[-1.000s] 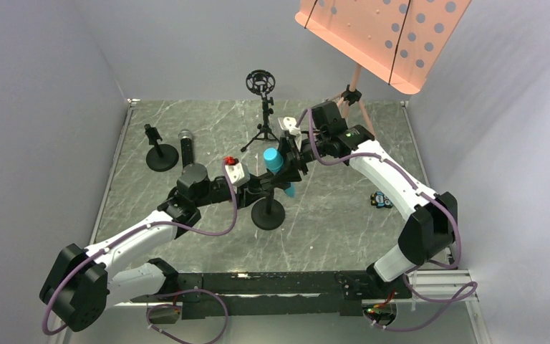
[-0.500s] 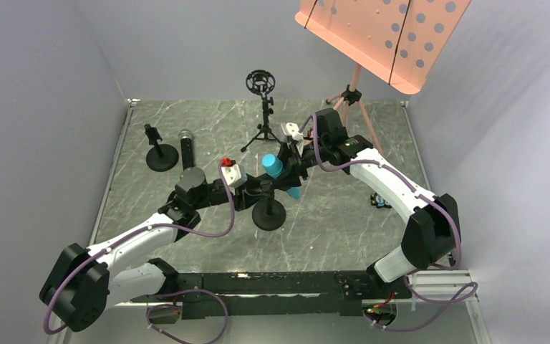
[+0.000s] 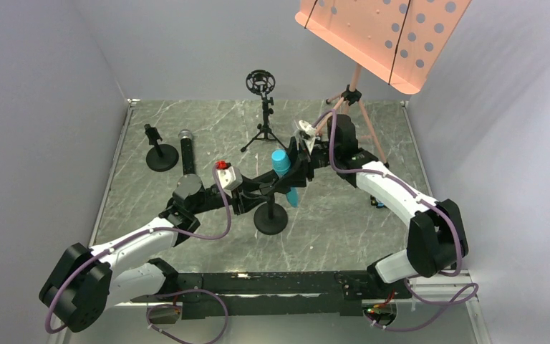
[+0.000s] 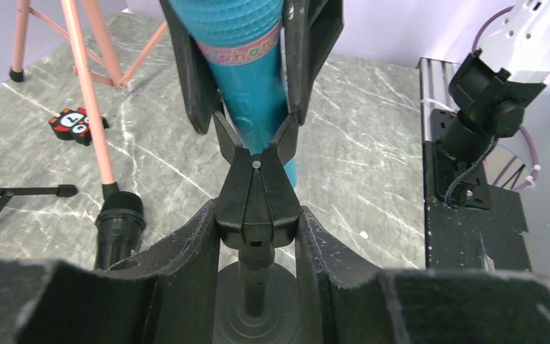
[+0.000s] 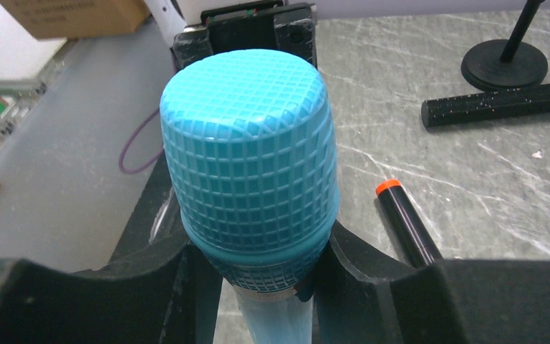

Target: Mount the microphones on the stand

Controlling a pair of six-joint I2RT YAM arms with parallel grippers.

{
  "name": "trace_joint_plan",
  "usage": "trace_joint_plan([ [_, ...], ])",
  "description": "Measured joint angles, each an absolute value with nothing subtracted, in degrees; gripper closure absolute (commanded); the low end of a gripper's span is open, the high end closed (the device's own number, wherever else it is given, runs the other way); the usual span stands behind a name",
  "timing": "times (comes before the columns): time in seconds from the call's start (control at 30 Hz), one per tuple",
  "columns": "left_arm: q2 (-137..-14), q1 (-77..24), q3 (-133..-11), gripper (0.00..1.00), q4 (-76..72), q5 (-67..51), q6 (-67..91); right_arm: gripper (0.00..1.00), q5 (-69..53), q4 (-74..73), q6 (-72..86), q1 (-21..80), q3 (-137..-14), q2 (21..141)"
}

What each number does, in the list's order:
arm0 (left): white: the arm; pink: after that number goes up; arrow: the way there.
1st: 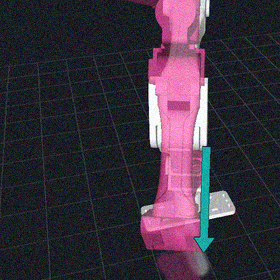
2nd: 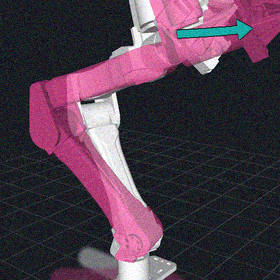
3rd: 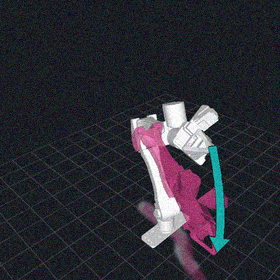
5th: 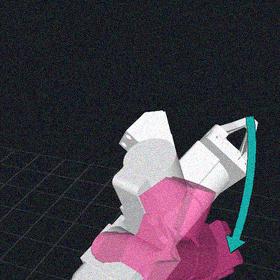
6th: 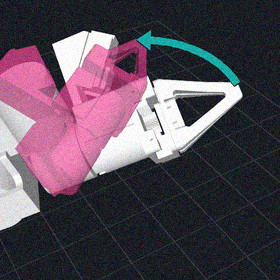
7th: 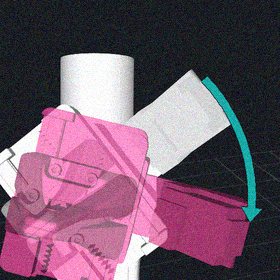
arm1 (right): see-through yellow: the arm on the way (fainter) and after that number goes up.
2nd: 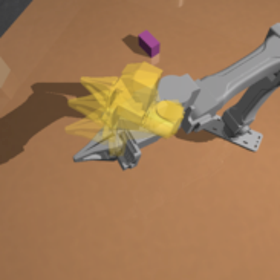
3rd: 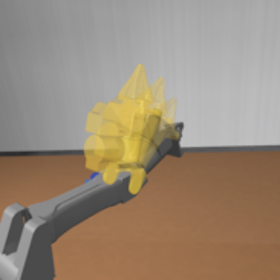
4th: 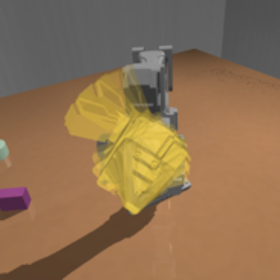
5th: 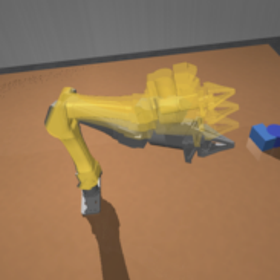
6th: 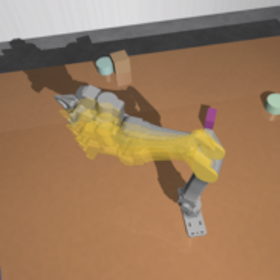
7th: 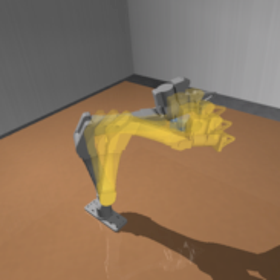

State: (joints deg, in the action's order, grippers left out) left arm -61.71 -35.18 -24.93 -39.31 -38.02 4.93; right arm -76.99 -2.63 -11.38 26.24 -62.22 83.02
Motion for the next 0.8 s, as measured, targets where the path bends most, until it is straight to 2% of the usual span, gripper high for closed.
trace_joint_plan([
  [0.23, -61.73, -35.18, -23.92, 0.88, -41.43, -38.0, 6.63, 0.86, -76.82, 32.86, 14.83, 26.3, -51.33, 83.29],
  [0.4, -61.73, -35.22, -23.68, 0.88, -41.98, -38.17, 7.01, 0.86, -76.75, 41.82, 20.95, 27.24, -51.03, 83.53],
  [0.6, -61.73, -35.31, -23.66, 0.88, -42.09, -38.3, 7.38, 0.86, -76.27, 38.41, 17.54, 28.12, -51.16, 83.44],
  [0.8, -61.73, -35.24, -23.64, 0.88, -42.22, -37.6, 7.86, 0.85, -73.21, 12.93, -3.55, 30.72, -56.99, 83.35],
])
